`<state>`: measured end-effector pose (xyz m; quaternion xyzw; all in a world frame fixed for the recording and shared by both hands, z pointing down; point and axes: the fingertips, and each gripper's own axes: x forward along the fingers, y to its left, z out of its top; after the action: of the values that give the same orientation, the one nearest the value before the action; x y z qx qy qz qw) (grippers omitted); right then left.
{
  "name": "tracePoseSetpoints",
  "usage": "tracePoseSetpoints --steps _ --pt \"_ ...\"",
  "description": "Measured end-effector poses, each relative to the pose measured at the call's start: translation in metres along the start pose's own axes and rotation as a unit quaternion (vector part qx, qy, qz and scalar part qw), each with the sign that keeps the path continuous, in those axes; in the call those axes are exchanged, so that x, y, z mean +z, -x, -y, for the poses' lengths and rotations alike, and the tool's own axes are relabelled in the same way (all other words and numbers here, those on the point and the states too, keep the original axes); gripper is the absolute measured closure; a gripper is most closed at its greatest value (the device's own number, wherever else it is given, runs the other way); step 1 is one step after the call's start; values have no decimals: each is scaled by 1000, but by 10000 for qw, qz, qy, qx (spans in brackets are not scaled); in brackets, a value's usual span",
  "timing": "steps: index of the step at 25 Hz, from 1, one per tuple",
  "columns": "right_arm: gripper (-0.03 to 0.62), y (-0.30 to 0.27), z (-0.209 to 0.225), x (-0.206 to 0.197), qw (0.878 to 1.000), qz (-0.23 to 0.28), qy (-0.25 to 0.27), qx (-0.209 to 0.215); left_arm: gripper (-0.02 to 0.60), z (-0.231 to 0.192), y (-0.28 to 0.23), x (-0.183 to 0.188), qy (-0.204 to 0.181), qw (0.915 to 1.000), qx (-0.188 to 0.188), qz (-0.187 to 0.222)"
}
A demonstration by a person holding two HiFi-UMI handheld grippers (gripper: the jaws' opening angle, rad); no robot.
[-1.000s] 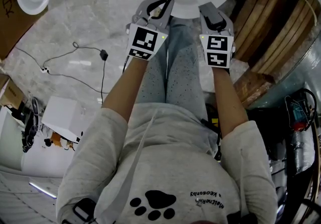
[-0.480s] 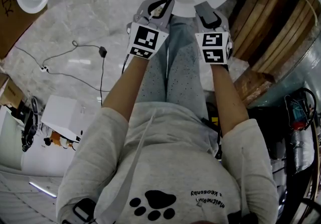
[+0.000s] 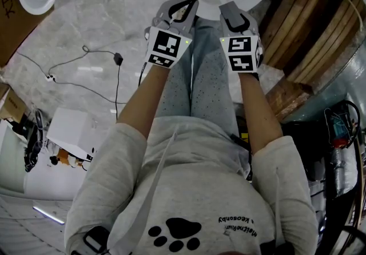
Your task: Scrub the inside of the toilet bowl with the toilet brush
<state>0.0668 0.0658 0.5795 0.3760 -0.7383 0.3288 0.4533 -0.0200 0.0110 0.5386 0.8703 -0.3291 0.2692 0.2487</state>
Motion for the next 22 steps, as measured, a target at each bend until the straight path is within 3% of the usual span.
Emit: tracePoseSetpoints --steps 22 --pt "441 -14 22 52 9995 130 278 115 580 -14 -16 22 72 9999 97 10"
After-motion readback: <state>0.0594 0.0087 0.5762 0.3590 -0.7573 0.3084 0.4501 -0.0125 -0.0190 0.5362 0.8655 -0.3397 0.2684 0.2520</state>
